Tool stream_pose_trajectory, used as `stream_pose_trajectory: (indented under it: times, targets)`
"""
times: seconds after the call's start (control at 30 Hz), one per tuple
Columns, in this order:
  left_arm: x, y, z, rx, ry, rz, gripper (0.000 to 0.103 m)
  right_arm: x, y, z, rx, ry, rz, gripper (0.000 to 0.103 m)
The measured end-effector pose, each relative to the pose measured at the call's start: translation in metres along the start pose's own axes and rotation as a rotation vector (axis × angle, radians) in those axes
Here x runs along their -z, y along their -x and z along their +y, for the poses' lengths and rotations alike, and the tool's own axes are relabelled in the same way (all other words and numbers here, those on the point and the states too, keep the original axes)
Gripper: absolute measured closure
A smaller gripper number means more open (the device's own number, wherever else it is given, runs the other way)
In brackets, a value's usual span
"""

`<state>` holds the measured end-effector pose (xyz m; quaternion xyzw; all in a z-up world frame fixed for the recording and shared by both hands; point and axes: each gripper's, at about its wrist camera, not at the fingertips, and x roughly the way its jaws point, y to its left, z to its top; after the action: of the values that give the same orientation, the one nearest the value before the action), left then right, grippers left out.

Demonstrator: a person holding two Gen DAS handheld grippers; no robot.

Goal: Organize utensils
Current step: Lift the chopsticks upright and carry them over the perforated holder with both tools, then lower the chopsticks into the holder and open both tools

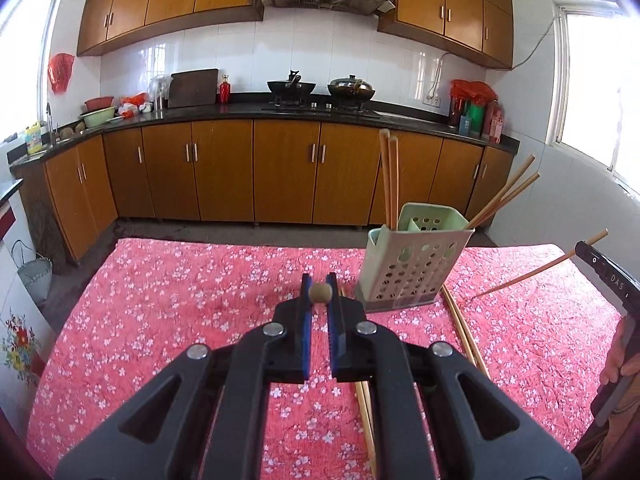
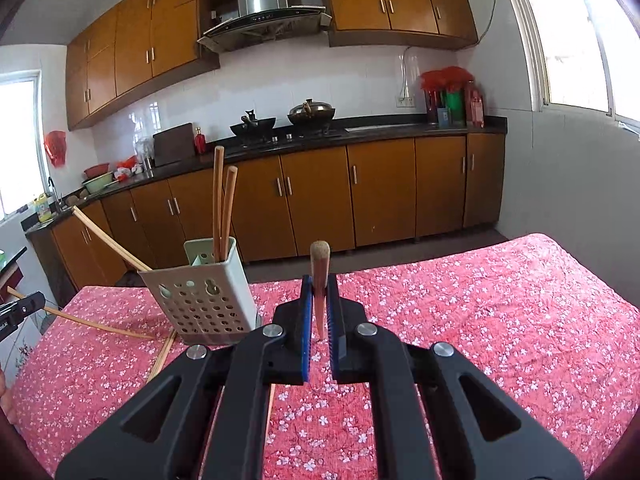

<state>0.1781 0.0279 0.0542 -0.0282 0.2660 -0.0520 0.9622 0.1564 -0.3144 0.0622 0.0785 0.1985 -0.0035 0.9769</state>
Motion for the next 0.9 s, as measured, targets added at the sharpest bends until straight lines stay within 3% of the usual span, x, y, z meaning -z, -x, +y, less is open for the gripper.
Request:
stream_pose_trajectory:
  times: [0.27, 0.4, 0.6, 0.9]
  targets:
    - [-0.036, 0.031, -0.006, 0.047, -0.014, -0.081, 0.095, -0.042, 0.026, 0.011, -0.055, 0.007, -0.098, 0.096]
    - [-0.053, 0.047, -0.017, 0.077, -0.012, -0.133, 0.095, -0.062, 0.044, 0.025, -0.131, 0.011, -0.151, 0.096]
    - [-0.091, 0.065, -0.044, 0.103, 0.004, -0.263, 0.095, -0.086, 0.065, 0.052, -0.225, 0.033, -0.226, 0.096]
    - [-0.134, 0.043, -0.072, 0.071, 0.042, -0.398, 0.095, -0.099, 0.025, 0.08, -0.223, 0.056, -0.226, 0.096]
